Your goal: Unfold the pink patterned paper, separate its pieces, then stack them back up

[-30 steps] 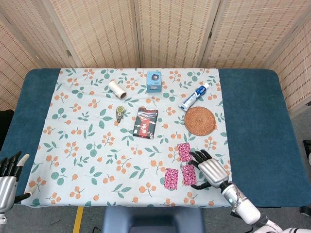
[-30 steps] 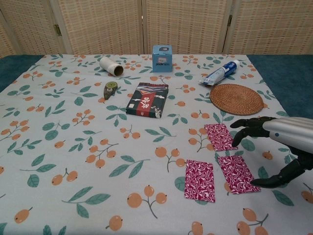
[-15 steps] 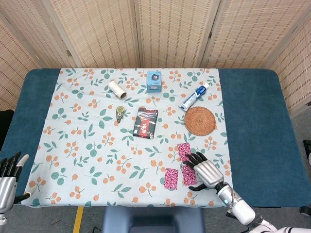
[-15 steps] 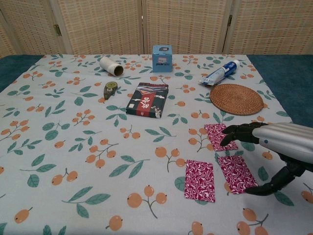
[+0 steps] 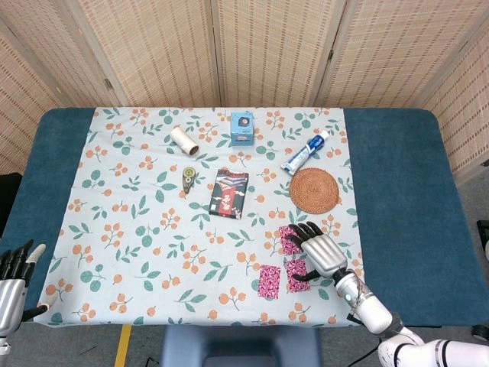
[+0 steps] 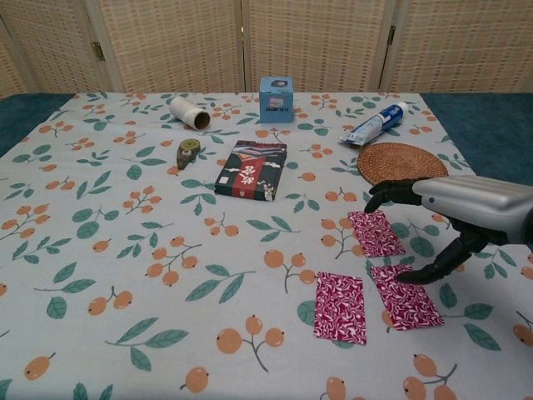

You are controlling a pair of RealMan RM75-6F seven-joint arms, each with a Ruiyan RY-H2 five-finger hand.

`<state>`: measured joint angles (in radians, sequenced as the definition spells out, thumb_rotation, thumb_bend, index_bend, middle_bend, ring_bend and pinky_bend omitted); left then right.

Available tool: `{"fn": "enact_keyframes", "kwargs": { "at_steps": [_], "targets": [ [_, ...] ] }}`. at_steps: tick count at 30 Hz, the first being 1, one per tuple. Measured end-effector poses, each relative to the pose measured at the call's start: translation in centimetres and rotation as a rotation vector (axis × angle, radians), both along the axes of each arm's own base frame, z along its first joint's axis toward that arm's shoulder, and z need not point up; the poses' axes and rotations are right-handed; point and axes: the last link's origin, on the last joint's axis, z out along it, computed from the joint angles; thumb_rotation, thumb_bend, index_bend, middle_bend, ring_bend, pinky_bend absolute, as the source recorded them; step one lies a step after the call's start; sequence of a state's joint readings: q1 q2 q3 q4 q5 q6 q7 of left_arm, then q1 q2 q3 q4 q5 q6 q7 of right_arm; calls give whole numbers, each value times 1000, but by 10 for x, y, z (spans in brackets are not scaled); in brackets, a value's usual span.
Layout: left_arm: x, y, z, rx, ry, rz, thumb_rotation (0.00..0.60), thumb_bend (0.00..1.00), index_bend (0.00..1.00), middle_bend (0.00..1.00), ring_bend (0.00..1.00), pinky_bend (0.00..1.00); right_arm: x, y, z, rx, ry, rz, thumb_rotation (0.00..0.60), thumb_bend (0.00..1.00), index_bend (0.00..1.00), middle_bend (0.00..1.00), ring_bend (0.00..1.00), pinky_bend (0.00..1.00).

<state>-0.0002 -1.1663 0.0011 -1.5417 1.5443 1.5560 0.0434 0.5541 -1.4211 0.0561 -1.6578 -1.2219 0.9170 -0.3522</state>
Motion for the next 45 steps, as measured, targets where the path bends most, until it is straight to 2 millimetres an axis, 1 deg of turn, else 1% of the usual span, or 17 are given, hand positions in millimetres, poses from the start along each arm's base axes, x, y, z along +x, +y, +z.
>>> {"fn": "enact_keyframes", "kwargs": {
  "at_steps": [4, 9, 14, 45],
  "targets": [
    [0, 0, 0, -1, 2, 3, 600, 234, 116, 29, 85, 0, 0, -17, -2, -16, 19, -15, 424, 225, 163, 73, 0, 0],
    [0, 0, 0, -2, 2, 6, 600, 234, 117, 29, 85, 0, -1, -35, -10, -19, 47, -36, 423, 225, 174, 76, 0, 0],
    [-1, -1, 0, 1, 3, 14, 600, 234, 118, 29, 85, 0, 0, -47, -19, -14, 69, -40, 426, 225, 175, 76, 0, 0],
    [-2, -2, 0, 2, 3, 21, 600, 234, 118, 29, 85, 0, -3, -52, -28, -24, 120, -16, 426, 225, 192, 82, 0, 0]
  ]
}}
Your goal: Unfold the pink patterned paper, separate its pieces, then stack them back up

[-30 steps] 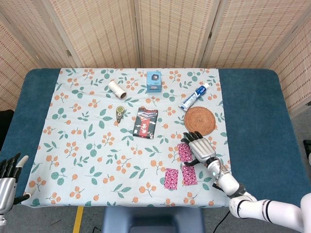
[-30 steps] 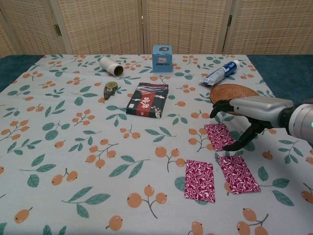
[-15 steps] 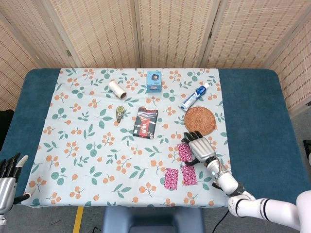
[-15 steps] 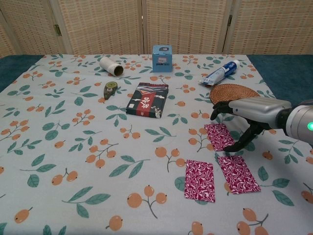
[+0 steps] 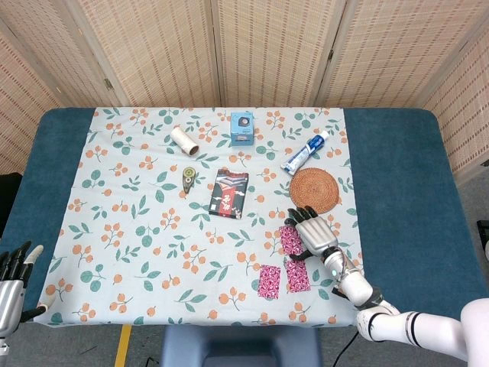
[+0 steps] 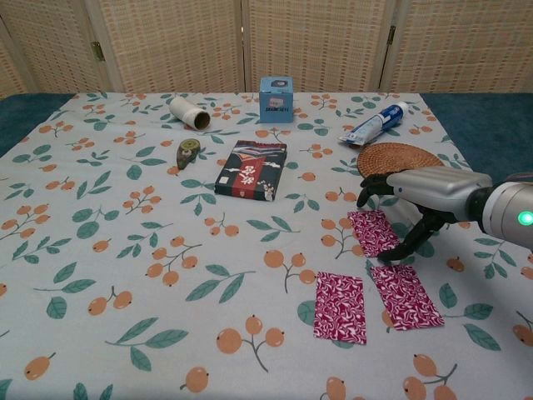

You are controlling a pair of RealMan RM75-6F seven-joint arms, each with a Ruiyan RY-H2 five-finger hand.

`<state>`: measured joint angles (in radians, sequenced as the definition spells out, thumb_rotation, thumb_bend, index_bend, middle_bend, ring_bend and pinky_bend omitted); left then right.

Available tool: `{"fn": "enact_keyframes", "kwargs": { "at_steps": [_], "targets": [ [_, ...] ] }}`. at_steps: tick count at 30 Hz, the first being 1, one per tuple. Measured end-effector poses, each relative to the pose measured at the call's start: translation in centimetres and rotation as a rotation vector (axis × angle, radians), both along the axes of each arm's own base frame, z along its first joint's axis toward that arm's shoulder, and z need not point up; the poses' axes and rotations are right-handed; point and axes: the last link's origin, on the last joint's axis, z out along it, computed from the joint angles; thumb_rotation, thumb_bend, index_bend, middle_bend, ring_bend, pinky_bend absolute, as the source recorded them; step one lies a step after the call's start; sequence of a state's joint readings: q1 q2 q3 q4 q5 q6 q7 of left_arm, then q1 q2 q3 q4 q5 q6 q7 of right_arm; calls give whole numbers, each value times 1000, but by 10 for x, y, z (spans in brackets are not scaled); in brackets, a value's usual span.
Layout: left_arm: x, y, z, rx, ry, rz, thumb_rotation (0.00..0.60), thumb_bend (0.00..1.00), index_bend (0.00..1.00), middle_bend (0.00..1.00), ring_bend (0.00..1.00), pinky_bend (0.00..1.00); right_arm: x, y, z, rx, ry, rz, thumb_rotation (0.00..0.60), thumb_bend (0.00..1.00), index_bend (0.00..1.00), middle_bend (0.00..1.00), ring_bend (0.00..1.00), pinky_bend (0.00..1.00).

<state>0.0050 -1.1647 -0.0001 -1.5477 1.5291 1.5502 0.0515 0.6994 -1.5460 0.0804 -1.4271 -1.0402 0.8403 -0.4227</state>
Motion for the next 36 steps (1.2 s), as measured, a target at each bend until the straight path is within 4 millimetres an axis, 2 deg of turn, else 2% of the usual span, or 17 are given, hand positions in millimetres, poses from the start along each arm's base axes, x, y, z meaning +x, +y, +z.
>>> {"fn": "enact_keyframes", "kwargs": {
  "at_steps": [15, 21, 25, 36],
  "targets": [
    [-1, -1, 0, 0, 0, 5, 600, 234, 118, 29, 85, 0, -1, -4, -1, 6, 14, -5, 425, 225, 200, 82, 0, 0],
    [-2, -1, 0, 0, 0, 8, 600, 234, 118, 29, 85, 0, 0, -3, -2, 7, 18, -3, 432, 225, 251, 86, 0, 0],
    [-2, -1, 0, 0, -1, 6, 600, 234, 118, 29, 85, 0, -1, -3, 0, -1, 16, -3, 455, 225, 285, 96, 0, 0],
    [0, 0, -1, -3, 3, 3, 600, 234, 118, 29, 85, 0, 3, -1, 9, -7, -27, -15, 457, 225, 292, 102, 0, 0]
  ]
}}
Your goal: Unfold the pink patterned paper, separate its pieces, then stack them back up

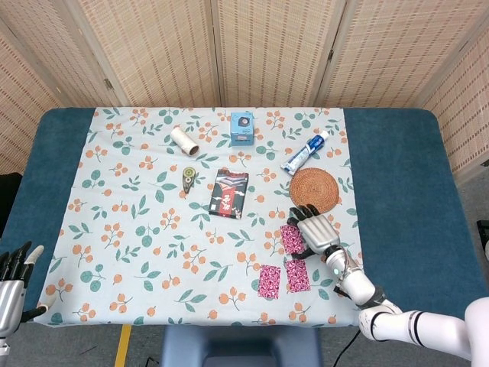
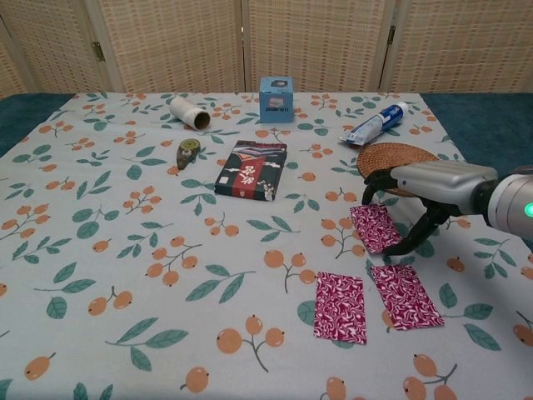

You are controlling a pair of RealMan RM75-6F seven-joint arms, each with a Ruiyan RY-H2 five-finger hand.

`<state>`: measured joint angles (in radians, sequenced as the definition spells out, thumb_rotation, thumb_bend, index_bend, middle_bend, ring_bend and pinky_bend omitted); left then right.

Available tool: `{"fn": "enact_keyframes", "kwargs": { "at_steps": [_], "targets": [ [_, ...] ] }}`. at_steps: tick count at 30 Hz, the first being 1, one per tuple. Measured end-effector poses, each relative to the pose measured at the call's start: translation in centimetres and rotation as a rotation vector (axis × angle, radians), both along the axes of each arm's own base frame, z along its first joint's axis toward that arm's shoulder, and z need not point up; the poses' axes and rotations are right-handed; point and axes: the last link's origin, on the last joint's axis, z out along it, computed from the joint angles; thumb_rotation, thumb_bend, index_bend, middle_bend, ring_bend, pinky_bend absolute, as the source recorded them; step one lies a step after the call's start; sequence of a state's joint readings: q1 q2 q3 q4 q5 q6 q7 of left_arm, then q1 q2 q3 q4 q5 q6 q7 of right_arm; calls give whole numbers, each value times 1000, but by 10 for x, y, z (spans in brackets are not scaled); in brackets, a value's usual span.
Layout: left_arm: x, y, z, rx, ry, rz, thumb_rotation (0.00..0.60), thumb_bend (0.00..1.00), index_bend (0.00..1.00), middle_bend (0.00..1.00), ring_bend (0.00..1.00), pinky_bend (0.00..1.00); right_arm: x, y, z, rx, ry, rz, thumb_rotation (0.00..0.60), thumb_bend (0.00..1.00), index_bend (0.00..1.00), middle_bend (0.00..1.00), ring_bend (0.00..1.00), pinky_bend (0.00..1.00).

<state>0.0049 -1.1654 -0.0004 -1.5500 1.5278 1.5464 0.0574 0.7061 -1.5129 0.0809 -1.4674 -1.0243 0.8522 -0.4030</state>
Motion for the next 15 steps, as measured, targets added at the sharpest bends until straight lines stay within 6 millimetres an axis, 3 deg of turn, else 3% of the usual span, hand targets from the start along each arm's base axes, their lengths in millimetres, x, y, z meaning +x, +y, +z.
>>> {"fn": "enact_keyframes", "kwargs": {
  "at_steps": [15],
  "targets": [
    [5, 4, -2, -8, 5, -11, 600, 234, 118, 29, 85, 0, 20, 32, 16, 136, -178, -76, 458, 225, 292, 105, 0, 0]
  ]
}}
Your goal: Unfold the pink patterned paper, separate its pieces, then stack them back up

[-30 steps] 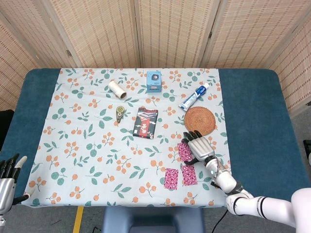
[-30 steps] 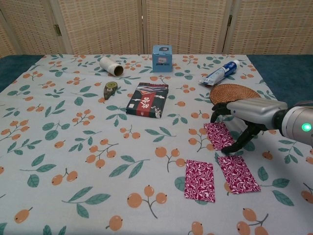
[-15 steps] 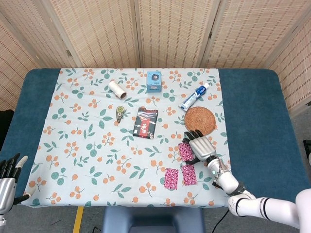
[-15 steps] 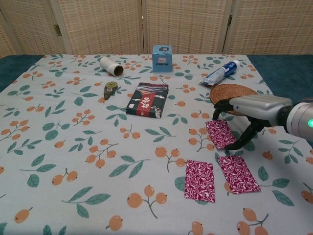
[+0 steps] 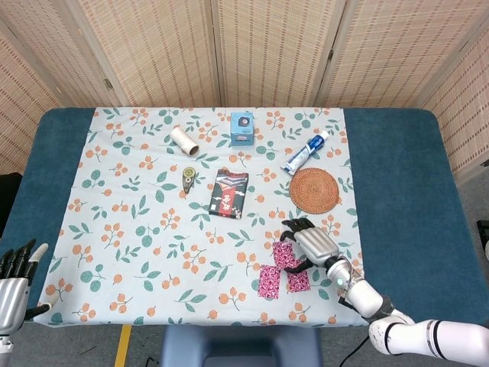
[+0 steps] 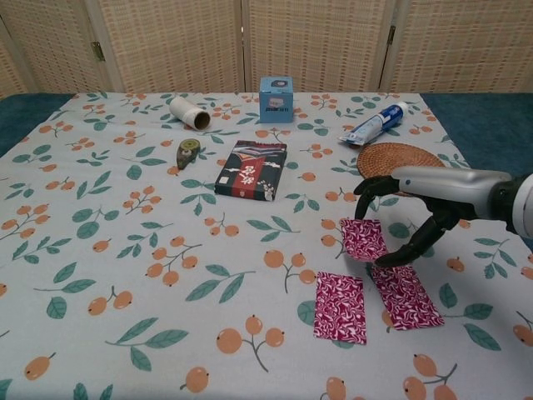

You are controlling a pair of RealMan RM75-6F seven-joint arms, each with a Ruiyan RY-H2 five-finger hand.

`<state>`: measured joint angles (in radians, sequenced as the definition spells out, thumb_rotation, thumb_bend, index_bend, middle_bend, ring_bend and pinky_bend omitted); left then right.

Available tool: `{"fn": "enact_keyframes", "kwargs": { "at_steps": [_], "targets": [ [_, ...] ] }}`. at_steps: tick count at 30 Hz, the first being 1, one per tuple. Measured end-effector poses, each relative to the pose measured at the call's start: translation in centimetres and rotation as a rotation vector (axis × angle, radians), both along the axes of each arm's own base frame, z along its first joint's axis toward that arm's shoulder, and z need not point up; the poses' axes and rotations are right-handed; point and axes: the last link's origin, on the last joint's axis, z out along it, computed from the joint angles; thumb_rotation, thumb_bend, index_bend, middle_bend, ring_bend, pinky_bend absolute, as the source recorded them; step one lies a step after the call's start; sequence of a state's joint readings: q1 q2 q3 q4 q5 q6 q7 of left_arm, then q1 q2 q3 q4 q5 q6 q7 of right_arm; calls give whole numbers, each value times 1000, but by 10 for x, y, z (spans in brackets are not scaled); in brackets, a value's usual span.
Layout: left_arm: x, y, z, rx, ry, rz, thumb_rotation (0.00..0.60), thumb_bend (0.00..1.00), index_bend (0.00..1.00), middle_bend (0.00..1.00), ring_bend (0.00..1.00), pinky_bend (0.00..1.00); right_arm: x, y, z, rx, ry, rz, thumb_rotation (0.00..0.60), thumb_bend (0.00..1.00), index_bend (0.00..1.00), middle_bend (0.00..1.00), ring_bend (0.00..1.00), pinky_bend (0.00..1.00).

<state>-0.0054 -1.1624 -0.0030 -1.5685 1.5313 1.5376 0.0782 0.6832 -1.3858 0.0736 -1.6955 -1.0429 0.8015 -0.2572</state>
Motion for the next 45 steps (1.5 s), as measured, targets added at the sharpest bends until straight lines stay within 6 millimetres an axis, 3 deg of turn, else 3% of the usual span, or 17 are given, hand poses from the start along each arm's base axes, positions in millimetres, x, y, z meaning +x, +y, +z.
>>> {"fn": "enact_keyframes", "kwargs": {
  "at_steps": [12, 28, 45],
  "targets": [
    [1, 2, -3, -11, -3, -8, 600, 234, 118, 29, 85, 0, 8, 29, -6, 79, -63, -24, 455, 226, 292, 105, 0, 0],
    [-3, 1, -3, -13, -7, 4, 600, 234, 118, 29, 85, 0, 19, 42, -26, 127, -103, -61, 447, 225, 291, 105, 0, 0],
    [-6, 1, -5, -20, -14, 1, 600, 234, 117, 29, 85, 0, 15, 53, -27, 88, -99, -80, 447, 225, 291, 104, 0, 0]
  ]
}}
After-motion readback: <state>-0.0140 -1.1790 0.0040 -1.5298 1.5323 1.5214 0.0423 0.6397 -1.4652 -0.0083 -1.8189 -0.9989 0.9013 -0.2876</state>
